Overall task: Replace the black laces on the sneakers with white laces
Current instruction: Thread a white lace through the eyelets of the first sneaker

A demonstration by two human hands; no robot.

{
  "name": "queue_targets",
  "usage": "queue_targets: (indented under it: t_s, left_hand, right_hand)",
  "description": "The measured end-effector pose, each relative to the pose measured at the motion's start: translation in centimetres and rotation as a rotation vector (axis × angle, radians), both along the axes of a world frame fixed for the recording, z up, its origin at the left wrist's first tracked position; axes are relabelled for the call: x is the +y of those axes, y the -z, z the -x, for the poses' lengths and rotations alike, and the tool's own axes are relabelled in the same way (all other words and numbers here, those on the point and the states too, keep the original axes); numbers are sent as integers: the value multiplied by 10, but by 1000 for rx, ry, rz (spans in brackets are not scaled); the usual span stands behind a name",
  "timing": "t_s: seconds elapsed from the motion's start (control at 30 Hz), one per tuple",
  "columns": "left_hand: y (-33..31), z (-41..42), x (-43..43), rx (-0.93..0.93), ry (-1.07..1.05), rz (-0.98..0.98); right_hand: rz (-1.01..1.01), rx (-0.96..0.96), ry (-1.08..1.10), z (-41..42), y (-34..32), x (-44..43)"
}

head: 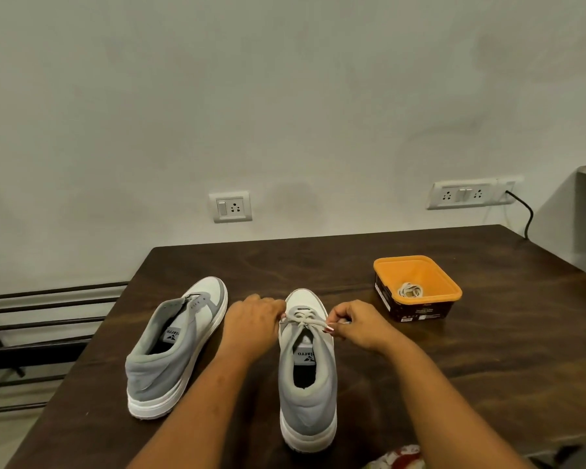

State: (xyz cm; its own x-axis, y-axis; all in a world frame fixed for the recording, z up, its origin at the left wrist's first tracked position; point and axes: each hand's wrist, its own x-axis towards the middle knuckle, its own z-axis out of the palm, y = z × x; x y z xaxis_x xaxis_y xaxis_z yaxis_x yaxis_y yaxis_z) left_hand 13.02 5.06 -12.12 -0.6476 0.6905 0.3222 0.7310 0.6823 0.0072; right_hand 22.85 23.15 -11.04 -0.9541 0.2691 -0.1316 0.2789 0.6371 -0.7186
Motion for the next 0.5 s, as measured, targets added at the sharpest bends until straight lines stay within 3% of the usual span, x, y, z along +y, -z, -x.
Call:
queue_targets:
  t_s: [0.17,0.27,0.4,0.5]
  left_hand:
    - [-1,-2,1,-6,-94,-2]
    - [1,-3,-3,-112,-140,0]
    - [-1,-6,-15,-517,-166,-202]
    - [-8,-16,-13,-866,-180,-53]
  right_hand:
    - [139,26,1,-3,3,3]
    - [243,10,9,-5,4,7]
    - [180,-37,34,-11,-5,5]
    - [131,-420,-1,-17,-17,-16]
